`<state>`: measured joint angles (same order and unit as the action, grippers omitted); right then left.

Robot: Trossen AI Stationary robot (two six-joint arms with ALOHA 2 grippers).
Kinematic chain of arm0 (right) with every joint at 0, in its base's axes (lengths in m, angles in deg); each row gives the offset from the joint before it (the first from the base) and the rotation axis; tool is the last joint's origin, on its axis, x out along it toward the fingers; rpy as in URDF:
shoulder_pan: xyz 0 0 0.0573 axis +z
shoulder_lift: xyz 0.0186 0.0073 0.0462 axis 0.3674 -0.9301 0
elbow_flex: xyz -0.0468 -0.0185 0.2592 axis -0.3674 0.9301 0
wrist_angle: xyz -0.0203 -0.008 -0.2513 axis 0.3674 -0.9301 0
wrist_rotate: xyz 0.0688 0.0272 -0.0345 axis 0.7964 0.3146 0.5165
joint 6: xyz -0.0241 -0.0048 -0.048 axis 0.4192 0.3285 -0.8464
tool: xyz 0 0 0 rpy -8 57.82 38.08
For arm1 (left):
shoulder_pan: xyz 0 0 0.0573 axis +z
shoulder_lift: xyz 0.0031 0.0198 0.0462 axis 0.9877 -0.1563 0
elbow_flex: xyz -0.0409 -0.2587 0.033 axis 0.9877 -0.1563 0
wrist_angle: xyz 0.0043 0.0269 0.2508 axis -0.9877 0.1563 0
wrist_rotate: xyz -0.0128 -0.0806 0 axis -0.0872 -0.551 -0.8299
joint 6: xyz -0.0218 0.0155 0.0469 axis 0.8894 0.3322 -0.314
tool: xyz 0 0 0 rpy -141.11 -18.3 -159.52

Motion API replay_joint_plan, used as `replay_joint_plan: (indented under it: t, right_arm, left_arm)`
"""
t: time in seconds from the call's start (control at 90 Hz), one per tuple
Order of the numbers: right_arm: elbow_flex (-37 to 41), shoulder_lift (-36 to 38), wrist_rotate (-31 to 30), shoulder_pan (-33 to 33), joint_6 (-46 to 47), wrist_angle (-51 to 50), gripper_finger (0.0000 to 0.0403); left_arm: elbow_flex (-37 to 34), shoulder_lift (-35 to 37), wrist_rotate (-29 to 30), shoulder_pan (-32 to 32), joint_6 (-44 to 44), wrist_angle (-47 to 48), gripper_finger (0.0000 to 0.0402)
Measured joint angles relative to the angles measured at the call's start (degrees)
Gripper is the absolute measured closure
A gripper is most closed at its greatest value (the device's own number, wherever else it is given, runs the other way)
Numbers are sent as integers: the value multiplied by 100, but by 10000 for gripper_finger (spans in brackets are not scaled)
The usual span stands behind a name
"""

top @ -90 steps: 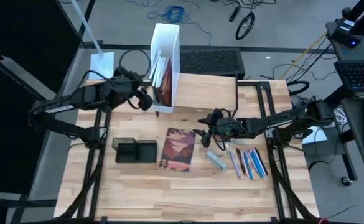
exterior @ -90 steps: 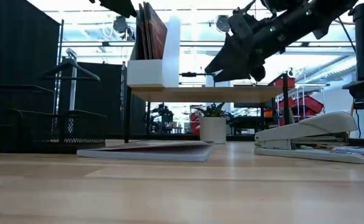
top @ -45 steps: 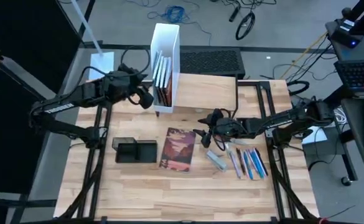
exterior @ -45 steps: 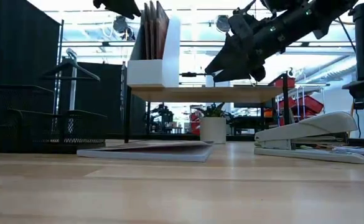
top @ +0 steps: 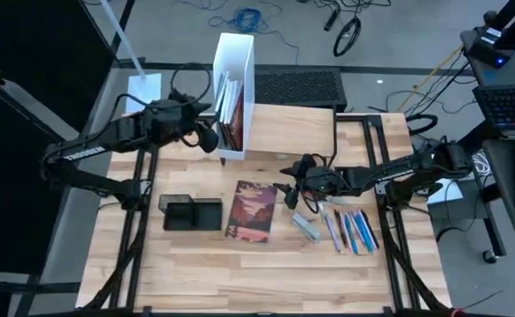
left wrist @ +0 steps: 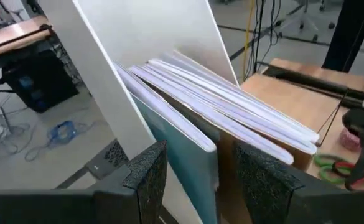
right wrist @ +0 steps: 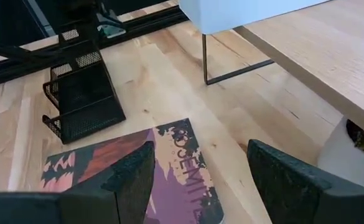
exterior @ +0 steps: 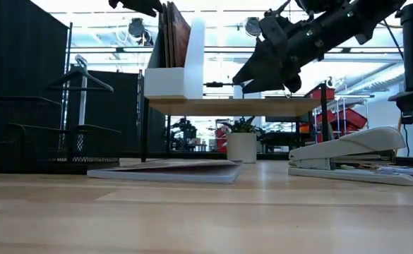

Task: Stock shelves
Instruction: Remove the blue book from the white bookshelf on the shelf

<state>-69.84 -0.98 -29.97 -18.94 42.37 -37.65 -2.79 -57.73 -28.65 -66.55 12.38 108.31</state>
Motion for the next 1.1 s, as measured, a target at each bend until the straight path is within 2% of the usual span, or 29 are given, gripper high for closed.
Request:
replay_joint_plan:
  t: [0.444, 0.567, 0.833, 1.1]
  right_arm:
    - [0, 0, 4, 11, 24, -1, 167]
    - [0, 0, 7, 11, 24, -2, 167]
    - [0, 0, 7, 11, 12, -6, 167]
    - [0, 0, 4, 11, 3, -3, 167]
  left_arm:
    - [2, -376, 59, 126, -167, -175, 240]
    - [2, -398, 60, 129, -190, -177, 274]
    - [2, -398, 60, 116, -270, -184, 386]
    - [5, -398, 75, 115, -291, -345, 385]
